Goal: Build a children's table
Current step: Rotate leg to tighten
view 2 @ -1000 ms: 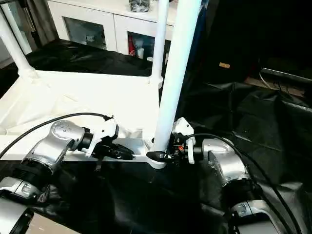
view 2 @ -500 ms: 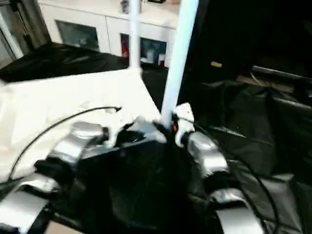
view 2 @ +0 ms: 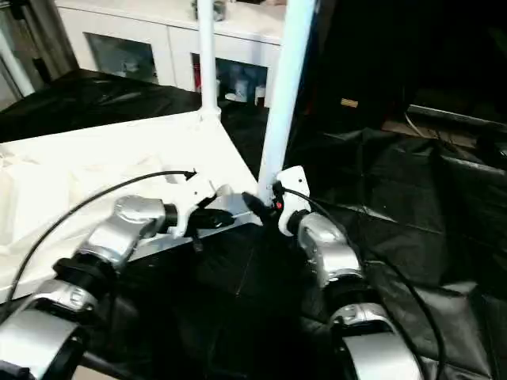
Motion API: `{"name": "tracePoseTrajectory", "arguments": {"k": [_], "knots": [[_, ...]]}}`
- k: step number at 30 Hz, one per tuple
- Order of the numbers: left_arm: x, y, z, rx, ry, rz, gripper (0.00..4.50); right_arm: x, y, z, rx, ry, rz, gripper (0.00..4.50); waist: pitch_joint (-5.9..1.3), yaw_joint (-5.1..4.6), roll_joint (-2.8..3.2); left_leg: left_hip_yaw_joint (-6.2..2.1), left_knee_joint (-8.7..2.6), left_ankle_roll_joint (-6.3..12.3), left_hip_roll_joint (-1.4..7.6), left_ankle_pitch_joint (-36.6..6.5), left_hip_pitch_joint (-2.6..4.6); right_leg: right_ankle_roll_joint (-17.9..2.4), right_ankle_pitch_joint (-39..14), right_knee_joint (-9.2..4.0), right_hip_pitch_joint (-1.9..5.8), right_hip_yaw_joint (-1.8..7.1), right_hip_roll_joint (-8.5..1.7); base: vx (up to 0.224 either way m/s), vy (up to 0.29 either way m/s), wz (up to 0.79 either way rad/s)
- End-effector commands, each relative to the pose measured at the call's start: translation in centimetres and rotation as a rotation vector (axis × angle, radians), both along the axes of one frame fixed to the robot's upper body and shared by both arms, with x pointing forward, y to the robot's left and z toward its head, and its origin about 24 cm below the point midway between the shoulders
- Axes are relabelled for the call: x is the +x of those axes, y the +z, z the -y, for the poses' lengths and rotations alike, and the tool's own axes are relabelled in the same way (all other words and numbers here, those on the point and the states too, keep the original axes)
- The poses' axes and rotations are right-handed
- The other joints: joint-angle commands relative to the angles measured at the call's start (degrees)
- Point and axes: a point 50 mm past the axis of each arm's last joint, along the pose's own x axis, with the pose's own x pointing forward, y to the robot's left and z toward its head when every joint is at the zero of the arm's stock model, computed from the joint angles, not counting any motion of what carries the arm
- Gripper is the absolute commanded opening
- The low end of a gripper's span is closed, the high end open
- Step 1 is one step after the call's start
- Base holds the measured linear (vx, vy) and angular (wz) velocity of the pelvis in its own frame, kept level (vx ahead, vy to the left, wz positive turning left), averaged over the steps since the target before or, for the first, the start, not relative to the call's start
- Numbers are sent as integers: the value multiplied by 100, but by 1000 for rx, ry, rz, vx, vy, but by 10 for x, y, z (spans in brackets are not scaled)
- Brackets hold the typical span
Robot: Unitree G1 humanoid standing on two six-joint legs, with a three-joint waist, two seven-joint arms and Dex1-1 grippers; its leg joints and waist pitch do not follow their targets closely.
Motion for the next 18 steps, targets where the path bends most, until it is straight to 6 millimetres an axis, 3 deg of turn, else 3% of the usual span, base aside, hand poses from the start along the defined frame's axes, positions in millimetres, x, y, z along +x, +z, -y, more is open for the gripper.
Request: {"name": "tracePoseTrajectory", "arguments": {"k": [1, 7, 10, 11, 14, 18], "knots": [[0, 13, 15, -53, -85, 40, 0, -17, -6, -29, 9, 268, -33, 334, -338, 21, 16, -32, -364, 309, 140, -1220, -11, -1227, -1161, -447, 303, 270, -372, 0, 0, 0], [-9, 14, 2, -51, -236, 0, 0, -33, -2, -12, 2, 500, -54, 334, -347, 75, 23, -7, -335, 517, 165, -963, -12, -1468, -518, -377, 331, 253, -351, 0, 0, 0], [-13, 14, -2, -58, -283, -20, 0, -41, -2, -4, -12, 584, -87, 334, -339, 99, 21, -2, -335, 517, 176, -1047, -8, -1477, -669, -384, 325, 250, -365, 0, 0, 0], [-14, 14, -4, -56, -297, -25, 0, -43, -2, -2, -16, 601, -95, 334, -326, 129, 32, 1, -349, 447, 188, -1179, 13, -1436, -975, -416, 298, 256, -379, 0, 0, 0], [-18, 14, -10, -43, -349, -47, 0, -50, -3, 7, -41, 671, -138, 334, -322, 203, 29, -4, -364, 362, 190, -1277, 31, -1337, -1187, -437, 292, 264, -378, 0, 0, 0], [-19, 14, -14, -40, -367, -59, 0, -54, -2, 12, -47, 693, -165, 334, -326, 211, 39, -11, -368, 302, 186, -1241, 22, -1323, -1111, -425, 296, 263, -376, 0, 0, 0]]}}
